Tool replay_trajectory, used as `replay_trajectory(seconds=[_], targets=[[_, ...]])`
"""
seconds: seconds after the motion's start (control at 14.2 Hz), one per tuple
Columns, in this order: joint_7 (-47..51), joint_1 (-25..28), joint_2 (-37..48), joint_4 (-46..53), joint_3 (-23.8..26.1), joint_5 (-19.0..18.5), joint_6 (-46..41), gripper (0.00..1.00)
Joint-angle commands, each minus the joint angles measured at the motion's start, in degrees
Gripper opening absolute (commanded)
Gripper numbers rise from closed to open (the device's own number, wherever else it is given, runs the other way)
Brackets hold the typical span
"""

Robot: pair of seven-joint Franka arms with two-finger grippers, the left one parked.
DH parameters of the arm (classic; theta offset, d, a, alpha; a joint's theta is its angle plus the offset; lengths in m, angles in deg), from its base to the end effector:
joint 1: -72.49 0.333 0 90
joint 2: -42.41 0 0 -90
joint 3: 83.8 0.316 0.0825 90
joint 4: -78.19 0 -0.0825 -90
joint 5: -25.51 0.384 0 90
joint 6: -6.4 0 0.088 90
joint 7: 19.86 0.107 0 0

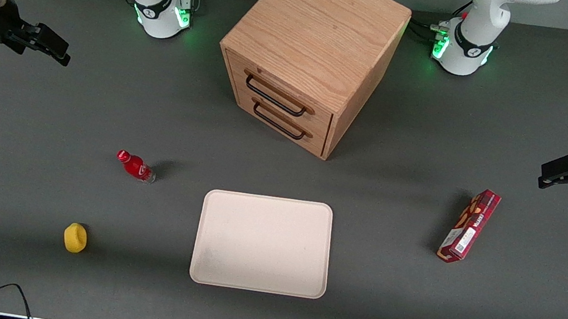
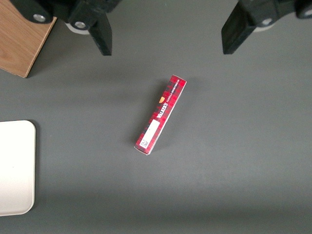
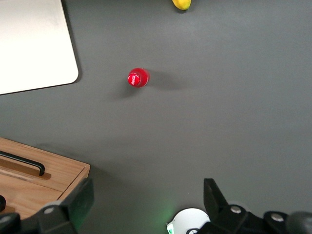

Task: Open upper drawer

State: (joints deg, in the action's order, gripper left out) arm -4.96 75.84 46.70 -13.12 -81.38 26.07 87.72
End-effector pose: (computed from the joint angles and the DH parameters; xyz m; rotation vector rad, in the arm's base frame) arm 0.5120 0.0538 0.6414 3.1165 -0.2477 -0.1551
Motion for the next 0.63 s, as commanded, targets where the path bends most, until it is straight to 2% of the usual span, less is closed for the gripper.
replay_trajectory(seconds=[0.0,0.56], targets=[[1.4,0.3,-0.5,1.2,0.0,-1.2,-0.4,1.00],[2.9,0.4,-0.6,1.6,0.1,-0.4,-1.1,1.00]])
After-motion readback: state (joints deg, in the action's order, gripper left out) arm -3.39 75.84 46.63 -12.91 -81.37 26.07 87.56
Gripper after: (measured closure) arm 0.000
